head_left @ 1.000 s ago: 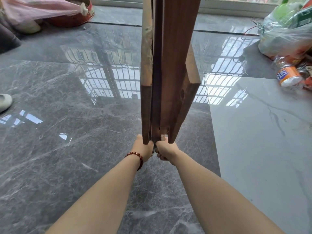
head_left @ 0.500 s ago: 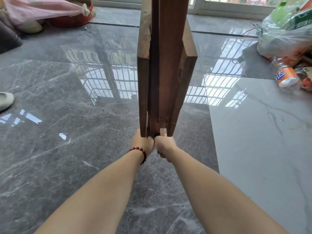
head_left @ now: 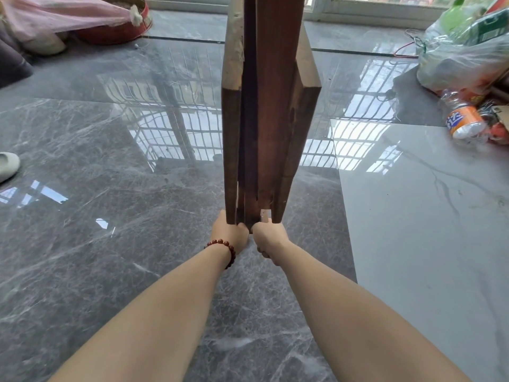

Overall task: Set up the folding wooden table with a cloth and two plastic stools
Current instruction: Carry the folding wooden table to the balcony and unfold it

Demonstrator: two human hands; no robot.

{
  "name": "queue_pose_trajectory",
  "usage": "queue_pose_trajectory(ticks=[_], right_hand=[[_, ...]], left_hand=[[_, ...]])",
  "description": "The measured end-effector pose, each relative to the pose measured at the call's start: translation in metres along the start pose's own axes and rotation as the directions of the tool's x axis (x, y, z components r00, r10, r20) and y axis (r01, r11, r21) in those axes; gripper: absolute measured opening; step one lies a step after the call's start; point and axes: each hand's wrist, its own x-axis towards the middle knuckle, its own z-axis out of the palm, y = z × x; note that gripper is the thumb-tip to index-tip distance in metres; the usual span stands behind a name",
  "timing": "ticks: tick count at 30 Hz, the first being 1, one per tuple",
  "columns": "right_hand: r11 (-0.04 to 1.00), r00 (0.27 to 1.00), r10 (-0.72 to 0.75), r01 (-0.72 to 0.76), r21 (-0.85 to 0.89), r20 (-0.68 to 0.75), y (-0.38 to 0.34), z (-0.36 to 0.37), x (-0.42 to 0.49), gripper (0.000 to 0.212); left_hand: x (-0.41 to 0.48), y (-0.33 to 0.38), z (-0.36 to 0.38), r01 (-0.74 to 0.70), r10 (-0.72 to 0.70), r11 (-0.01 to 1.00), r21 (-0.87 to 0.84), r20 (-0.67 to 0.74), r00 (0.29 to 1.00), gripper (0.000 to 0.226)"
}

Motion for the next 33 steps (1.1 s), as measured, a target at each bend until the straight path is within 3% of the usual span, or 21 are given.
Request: queue_pose_trajectory(ticks=[9, 11, 14, 17, 21, 26, 33], right_hand=[[0.997, 0.997, -0.02, 0.014, 0.079, 0.071, 0.018, 0.001, 0.025, 0.018], [0.991, 0.996, -0.012, 0.001, 0.135, 0.083, 0.017, 0.002, 0.027, 0.018], [0.979, 0.995, 0.019, -0.037, 0.198, 0.095, 0.017, 0.005, 0.031, 0.019], [0.975, 0.995, 0.059, -0.074, 0.209, 0.077, 0.015, 0.005, 0.034, 0.022], [0.972, 0.999, 0.038, -0.041, 0.23, 0.02, 0.016, 0.009, 0.032, 0.02], [0.959, 0.998, 0.003, 0.014, 0.281, -0.061, 0.014, 0.011, 0.024, 0.016], [0.973, 0.995, 0.0, 0.023, 0.229, -0.099, 0.008, 0.012, 0.016, 0.015]], left_hand=[[0.007, -0.014, 0.01, 0.163, -0.14, 0.969, -0.187, 0.128, 0.982, 0.012], [0.007, -0.01, 0.007, 0.192, -0.152, 0.953, -0.235, 0.179, 0.972, 0.018], [0.006, -0.002, 0.002, 0.37, -0.273, 0.861, -0.35, 0.296, 0.915, 0.025], [0.006, 0.001, 0.004, 0.472, -0.378, 0.791, -0.388, 0.296, 0.877, 0.027], [0.003, 0.004, 0.008, 0.404, -0.357, 0.831, -0.383, 0.192, 0.914, 0.03], [0.0, 0.007, 0.006, 0.26, -0.224, 0.898, -0.355, 0.138, 0.965, 0.028], [0.005, 0.003, 0.002, 0.263, -0.221, 0.89, -0.373, 0.151, 0.964, 0.024]])
